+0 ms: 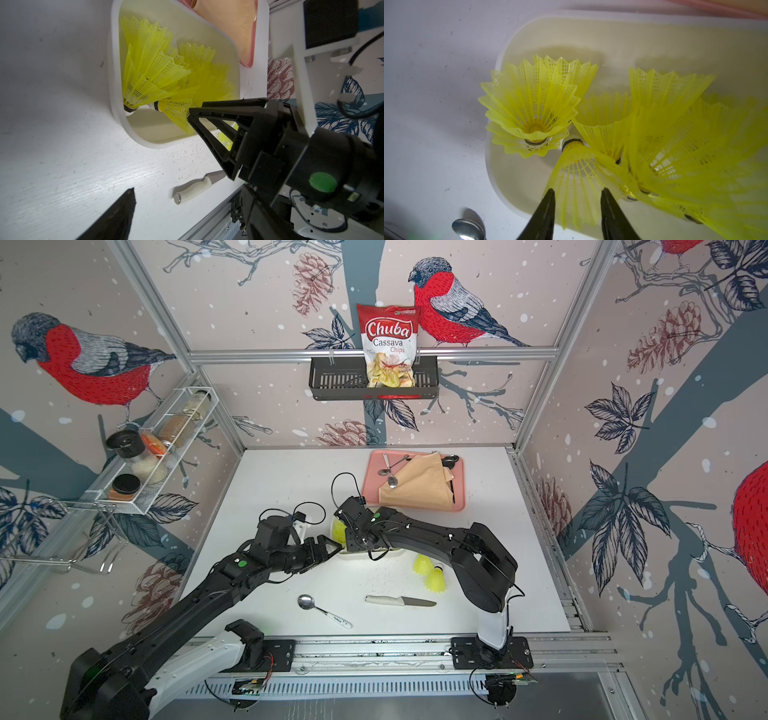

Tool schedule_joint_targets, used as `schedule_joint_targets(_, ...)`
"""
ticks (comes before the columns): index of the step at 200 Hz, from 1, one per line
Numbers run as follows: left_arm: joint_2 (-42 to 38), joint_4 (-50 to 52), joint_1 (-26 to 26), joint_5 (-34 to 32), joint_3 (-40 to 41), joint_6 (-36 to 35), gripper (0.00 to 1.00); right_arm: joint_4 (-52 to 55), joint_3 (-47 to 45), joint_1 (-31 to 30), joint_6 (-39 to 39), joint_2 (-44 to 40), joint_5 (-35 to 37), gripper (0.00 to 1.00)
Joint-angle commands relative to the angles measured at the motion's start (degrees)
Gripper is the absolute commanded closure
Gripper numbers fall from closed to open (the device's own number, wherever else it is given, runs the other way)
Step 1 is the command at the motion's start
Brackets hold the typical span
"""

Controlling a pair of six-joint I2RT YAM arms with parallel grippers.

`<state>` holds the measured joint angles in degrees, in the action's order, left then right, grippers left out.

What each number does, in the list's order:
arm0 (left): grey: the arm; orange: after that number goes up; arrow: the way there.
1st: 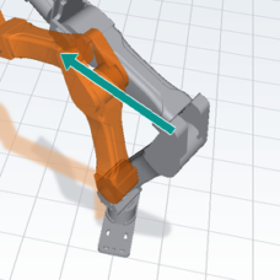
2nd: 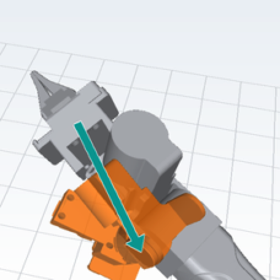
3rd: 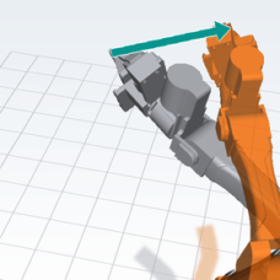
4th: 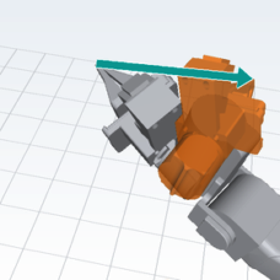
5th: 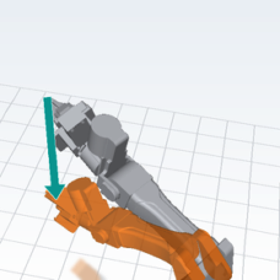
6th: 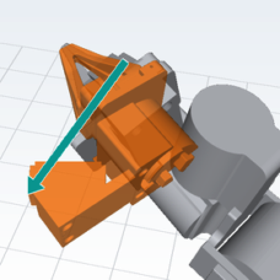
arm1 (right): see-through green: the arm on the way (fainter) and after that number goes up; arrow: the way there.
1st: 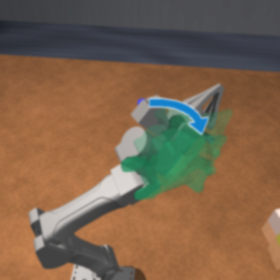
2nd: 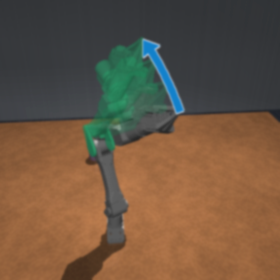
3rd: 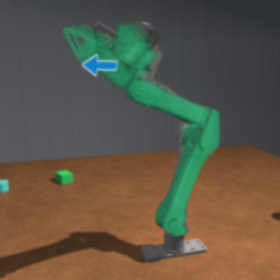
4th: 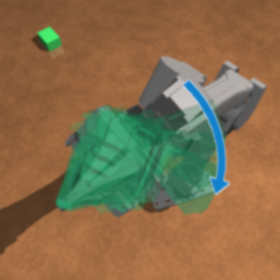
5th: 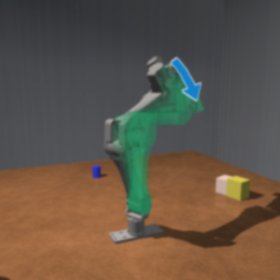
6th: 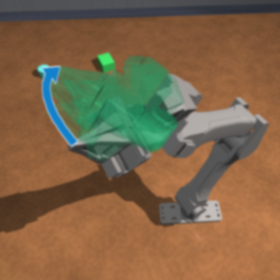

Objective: Put the shuttlecocks into the storage box
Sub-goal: Place the shuttlecock in the storage box.

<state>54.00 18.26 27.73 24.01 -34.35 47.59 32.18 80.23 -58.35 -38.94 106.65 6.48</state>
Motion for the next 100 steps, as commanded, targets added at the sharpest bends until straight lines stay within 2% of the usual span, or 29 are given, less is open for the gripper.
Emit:
schedule_joint_targets(1, -0.1, -1.6, -0.1, 0.4, 0.0, -0.1, 0.18, 1.2, 0.5, 0.2, 0.7, 0.2, 1.2, 0.63)
schedule_joint_targets(17, 0.0, -1.5, -0.2, 0.4, -0.1, -0.1, 0.18, 1.4, 0.6, 0.6, 0.5, 0.3, 1.4, 0.74)
schedule_joint_targets(45, 0.1, -1.7, -0.1, 0.5, -0.1, -0.1, 0.18, 1.5, 1.9, 1.3, 0.7, 1.3, 1.9, 0.84)
schedule_joint_targets(100, 0.2, -1.5, -0.1, 0.5, -0.3, -0.3, 0.18, 4.0, 7.7, 3.2, 1.5, 6.4, 1.8, 0.85)
